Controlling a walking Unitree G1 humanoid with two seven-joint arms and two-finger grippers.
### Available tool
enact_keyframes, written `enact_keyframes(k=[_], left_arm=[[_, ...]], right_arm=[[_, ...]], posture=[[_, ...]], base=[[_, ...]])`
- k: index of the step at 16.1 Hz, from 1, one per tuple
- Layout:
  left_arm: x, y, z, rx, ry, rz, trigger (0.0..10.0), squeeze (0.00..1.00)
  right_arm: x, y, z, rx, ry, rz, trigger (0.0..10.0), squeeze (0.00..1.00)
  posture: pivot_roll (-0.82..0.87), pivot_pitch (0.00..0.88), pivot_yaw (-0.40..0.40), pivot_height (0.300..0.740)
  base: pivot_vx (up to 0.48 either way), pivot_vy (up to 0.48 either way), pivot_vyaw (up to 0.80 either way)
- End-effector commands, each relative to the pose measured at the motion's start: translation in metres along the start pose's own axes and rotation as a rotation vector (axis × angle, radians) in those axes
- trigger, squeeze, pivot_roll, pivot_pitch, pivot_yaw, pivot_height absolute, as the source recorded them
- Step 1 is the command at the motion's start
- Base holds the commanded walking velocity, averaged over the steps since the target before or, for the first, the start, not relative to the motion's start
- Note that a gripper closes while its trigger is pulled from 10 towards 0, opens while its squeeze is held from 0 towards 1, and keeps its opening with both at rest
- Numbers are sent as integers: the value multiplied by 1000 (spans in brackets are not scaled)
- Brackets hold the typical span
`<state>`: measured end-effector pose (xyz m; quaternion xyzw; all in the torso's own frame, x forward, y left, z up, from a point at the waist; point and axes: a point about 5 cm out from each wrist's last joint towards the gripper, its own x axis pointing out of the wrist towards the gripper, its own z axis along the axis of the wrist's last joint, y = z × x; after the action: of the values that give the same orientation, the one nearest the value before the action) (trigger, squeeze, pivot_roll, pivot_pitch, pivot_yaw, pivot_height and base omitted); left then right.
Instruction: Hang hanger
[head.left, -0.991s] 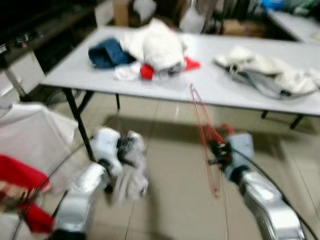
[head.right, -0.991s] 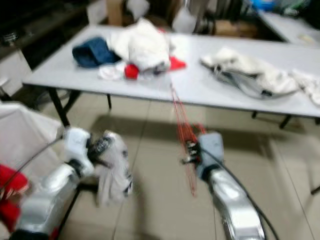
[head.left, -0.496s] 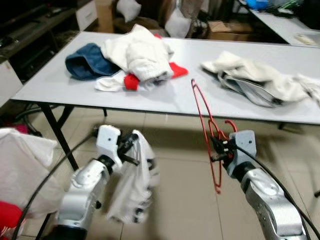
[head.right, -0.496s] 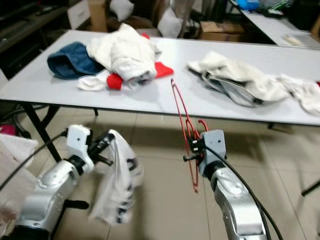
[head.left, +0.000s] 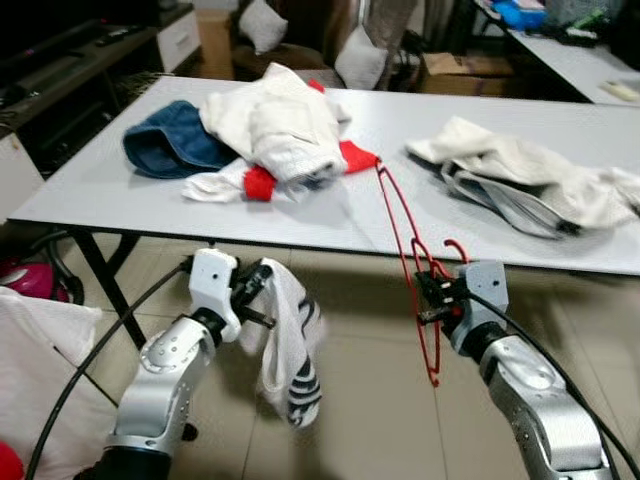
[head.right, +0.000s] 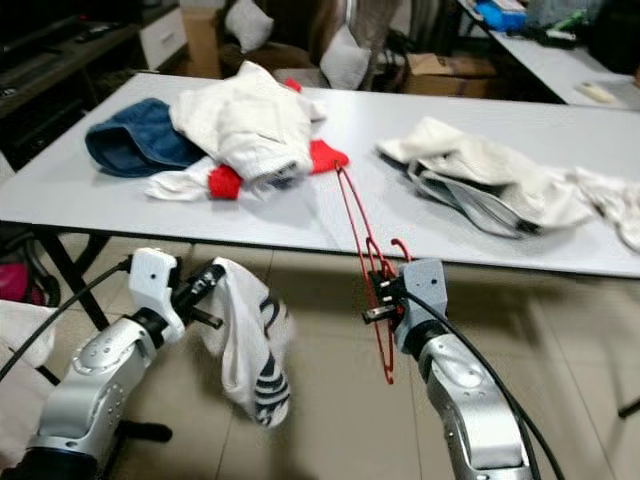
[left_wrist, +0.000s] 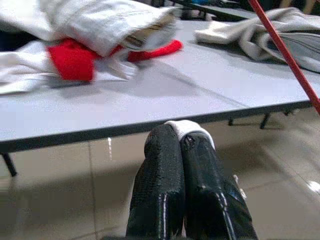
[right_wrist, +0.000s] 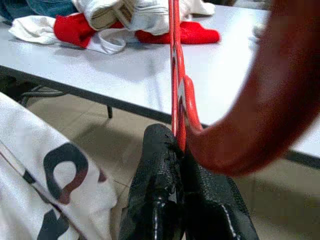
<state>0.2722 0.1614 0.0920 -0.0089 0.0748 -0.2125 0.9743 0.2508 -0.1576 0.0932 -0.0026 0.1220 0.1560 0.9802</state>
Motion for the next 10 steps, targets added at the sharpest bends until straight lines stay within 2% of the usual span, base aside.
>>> enact_keyframes(k=[1, 3, 6, 10], left_arm=[[-1, 5, 7, 19, -26, 15, 10000, 0], [0, 4, 7, 20, -27, 12, 10000, 0], [1, 2, 8, 25, -32, 0, 10000, 0], [6, -5, 19, 68, -51, -73, 10000, 0]], right_arm=[[2, 4, 4, -4, -16, 20, 10000, 0], [3, 5, 4, -6, -12, 27, 10000, 0], [3, 4, 6, -14, -18, 34, 10000, 0], [-3, -2, 9, -54, -15, 80, 10000, 0]], posture=[[-58, 0, -11, 740], [-58, 0, -13, 740], [-60, 0, -10, 740], [-62, 0, -11, 740]], base=[[356, 0, 0], [356, 0, 0], [356, 0, -694], [356, 0, 0]])
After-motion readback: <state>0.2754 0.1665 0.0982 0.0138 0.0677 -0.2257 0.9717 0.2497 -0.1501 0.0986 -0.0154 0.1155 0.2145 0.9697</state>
